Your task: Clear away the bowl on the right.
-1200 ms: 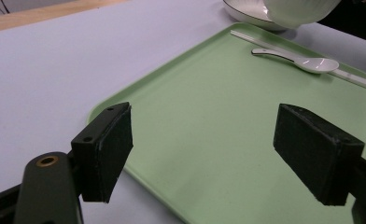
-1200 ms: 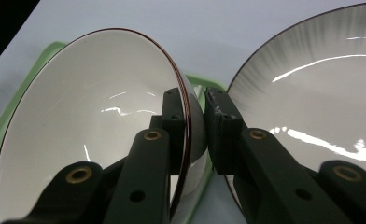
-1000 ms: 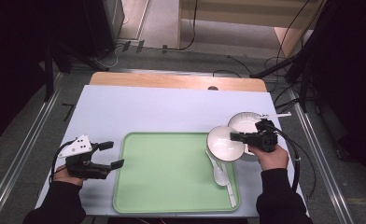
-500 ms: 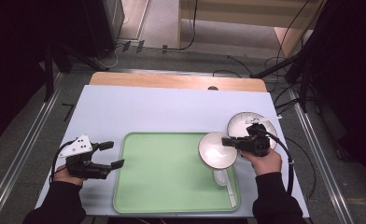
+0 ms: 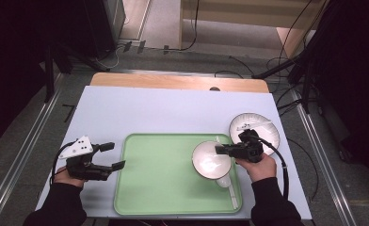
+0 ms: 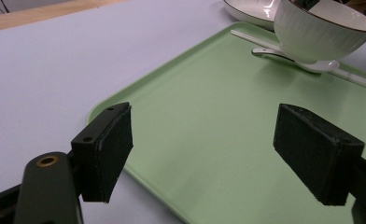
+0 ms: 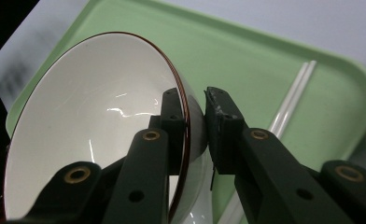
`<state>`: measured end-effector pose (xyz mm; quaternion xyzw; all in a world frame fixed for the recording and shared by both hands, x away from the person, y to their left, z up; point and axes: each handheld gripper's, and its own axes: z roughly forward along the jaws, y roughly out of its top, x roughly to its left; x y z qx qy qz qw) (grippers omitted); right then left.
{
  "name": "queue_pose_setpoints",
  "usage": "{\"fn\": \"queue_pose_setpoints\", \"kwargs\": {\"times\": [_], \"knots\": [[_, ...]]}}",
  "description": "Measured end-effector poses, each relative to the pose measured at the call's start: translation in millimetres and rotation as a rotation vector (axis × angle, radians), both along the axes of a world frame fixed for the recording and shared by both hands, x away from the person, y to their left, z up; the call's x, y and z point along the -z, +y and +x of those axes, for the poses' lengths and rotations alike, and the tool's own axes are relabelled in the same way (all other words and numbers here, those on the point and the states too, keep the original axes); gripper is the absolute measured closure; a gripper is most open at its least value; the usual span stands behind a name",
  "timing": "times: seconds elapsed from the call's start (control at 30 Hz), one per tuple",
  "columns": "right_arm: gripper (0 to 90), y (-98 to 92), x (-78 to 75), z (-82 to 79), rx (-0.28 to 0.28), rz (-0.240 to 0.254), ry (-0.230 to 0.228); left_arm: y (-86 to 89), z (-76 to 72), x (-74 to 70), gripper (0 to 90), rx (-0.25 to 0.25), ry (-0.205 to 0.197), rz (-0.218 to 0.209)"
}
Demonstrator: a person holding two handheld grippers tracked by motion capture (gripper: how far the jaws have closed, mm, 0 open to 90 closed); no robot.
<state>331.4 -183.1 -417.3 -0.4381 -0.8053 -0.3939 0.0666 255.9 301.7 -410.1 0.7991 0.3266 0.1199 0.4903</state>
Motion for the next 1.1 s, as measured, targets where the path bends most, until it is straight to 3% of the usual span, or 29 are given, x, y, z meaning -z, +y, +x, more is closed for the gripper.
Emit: {"fn": "queue_pose_setpoints", "kwargs": {"times": [0.17, 0.5, 0.77, 1.1], "knots": [[78.8, 8.6, 5.5, -3.8, -0.046, 0.0, 0.006, 0.6, -0.1, 0.0, 19.9, -0.007, 0.0, 0.001], [78.2, 22.7, 15.1, -15.8, -0.121, -0.056, 0.021, 0.8, 0.0, 0.0, 19.8, -0.007, 0.001, -0.001], [77.8, 31.0, 21.1, -23.2, -0.155, -0.08, 0.033, 1.0, 0.3, 0.1, 19.8, -0.008, 0.003, -0.003], [78.3, 27.4, 24.9, -28.3, -0.16, -0.072, 0.048, -1.3, 3.1, 0.3, 19.8, 0.0, 0.005, 0.0]]}}
